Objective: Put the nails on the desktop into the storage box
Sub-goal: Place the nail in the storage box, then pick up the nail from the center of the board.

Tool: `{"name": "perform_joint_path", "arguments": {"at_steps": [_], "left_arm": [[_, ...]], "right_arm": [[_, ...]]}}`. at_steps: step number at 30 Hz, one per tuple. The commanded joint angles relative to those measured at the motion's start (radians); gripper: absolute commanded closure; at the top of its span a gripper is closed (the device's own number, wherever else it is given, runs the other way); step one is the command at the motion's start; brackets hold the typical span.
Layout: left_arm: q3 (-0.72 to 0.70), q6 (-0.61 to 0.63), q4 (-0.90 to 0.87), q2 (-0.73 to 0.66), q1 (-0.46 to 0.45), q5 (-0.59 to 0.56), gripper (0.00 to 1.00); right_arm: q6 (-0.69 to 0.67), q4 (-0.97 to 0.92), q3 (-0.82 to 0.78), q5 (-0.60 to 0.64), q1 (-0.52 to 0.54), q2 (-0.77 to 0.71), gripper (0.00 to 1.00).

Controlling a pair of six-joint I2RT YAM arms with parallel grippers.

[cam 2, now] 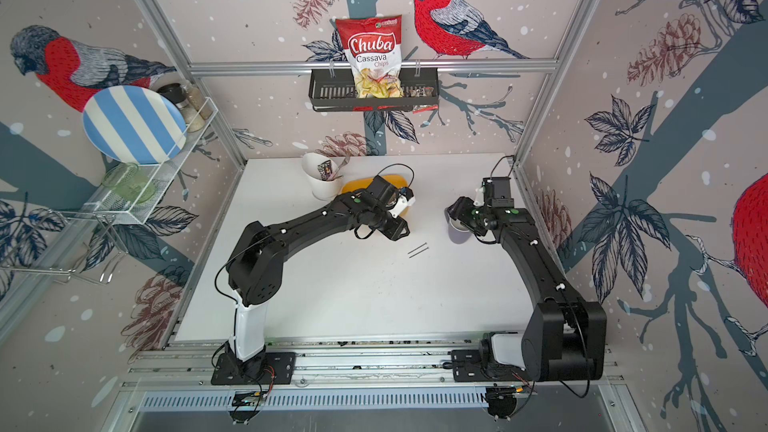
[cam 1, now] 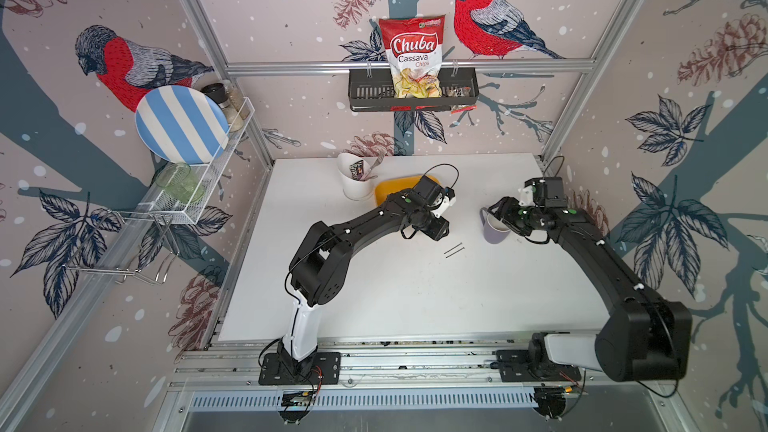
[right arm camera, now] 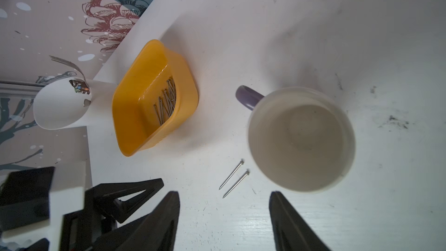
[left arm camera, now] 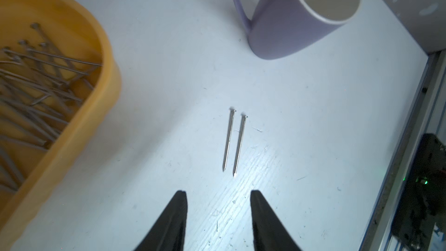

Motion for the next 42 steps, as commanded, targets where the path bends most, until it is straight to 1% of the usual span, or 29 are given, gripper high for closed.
{"name": "perform_joint_path", "arguments": {"at_steps": [1, 6, 12, 19, 32, 39, 42], "left_arm": [[0.04, 0.09, -0.061, 0.044, -0.041, -0.007, 0.54], [0.095, 0.118, -0.091, 0.119, -0.073, -0.042, 0.54], [0.132, 0.116, -0.098, 0.168, -0.076, -0.044, 0.54], [0.188, 0.12, -0.125, 0.229, -0.077, -0.076, 0.54], [0.223, 0.122, -0.154, 0.285, -0.078, -0.13, 0.55], [0.228, 0.123, -0.16, 0.307, -0.079, -0.135, 0.57], [0.234, 0.124, -0.159, 0.315, -0.079, -0.132, 0.59]], "right_arm": [[0.01, 0.024, -0.055, -0.135, -0.055, -0.041, 0.37], [-0.047, -0.013, -0.117, -0.182, -0.039, -0.13, 0.37], [-0.086, -0.055, -0.172, -0.157, -0.02, -0.185, 0.37], [-0.089, -0.042, -0.16, -0.174, -0.005, -0.173, 0.36], [-0.086, -0.013, -0.145, -0.186, 0.026, -0.122, 0.36], [-0.082, -0.005, -0.14, -0.188, 0.034, -0.108, 0.36], [-0.081, -0.004, -0.14, -0.188, 0.039, -0.106, 0.36]]}}
